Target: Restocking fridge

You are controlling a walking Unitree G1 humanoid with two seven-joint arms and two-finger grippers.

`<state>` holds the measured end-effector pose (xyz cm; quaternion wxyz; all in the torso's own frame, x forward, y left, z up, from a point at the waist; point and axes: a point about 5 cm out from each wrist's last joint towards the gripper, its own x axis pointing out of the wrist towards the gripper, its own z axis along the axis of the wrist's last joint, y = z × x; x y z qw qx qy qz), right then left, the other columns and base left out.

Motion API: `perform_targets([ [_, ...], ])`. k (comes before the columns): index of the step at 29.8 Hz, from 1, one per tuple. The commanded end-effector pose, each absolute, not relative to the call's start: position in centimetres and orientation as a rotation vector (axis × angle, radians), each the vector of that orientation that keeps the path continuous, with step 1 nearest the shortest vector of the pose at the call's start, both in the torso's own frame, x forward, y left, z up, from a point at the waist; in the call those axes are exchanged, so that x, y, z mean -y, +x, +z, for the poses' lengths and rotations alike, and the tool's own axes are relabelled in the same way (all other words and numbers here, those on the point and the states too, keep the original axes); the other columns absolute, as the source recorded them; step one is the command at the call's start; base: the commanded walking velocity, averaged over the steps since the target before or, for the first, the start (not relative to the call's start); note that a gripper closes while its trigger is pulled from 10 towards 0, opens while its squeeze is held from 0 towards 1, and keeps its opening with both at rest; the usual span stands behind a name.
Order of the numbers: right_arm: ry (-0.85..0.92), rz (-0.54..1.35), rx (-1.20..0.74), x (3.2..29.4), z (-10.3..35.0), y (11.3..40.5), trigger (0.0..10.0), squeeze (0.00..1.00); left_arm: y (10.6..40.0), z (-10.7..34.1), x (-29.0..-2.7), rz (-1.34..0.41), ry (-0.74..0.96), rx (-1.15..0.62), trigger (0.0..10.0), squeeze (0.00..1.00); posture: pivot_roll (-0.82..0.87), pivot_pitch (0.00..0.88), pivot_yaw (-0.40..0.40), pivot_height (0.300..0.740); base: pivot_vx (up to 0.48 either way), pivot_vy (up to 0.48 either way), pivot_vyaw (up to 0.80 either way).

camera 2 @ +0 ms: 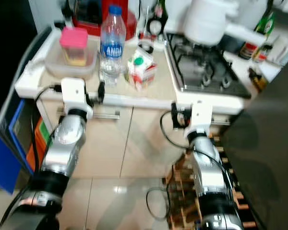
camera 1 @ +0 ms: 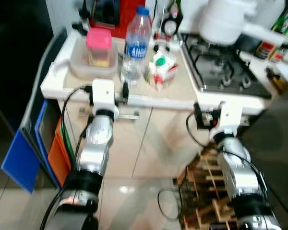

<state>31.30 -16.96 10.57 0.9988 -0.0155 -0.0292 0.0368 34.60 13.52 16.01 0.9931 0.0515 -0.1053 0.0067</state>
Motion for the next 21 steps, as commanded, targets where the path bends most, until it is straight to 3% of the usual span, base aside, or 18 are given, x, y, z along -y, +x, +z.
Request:
perform_targets([
  [1,-0.037,0.072,0.05,17.1,10.6,31.6,10.0,0.0,34.8,17.5,-13.5,0.025,0.104,0.259,10.0,0.0,0.11,0.0,-0.14,0.74,0.0,0.0,0.0],
  [10,-0.006,0.09,0.057,16.4,10.9,31.9,10.0,0.0,35.7,20.8,-13.7,0.045,0.117,0.337,10.0,0.0,0.12,0.0,-0.142,0.74,0.0,0.0,0.0],
  [21,0.086,0.029,0.139,17.1,13.8,32.0,10.0,0.0,35.7,18.8,-13.5,0.001,0.133,0.197,10.0,0.0,0.11,0.0,-0.123,0.74,0.0,0.0,0.0],
])
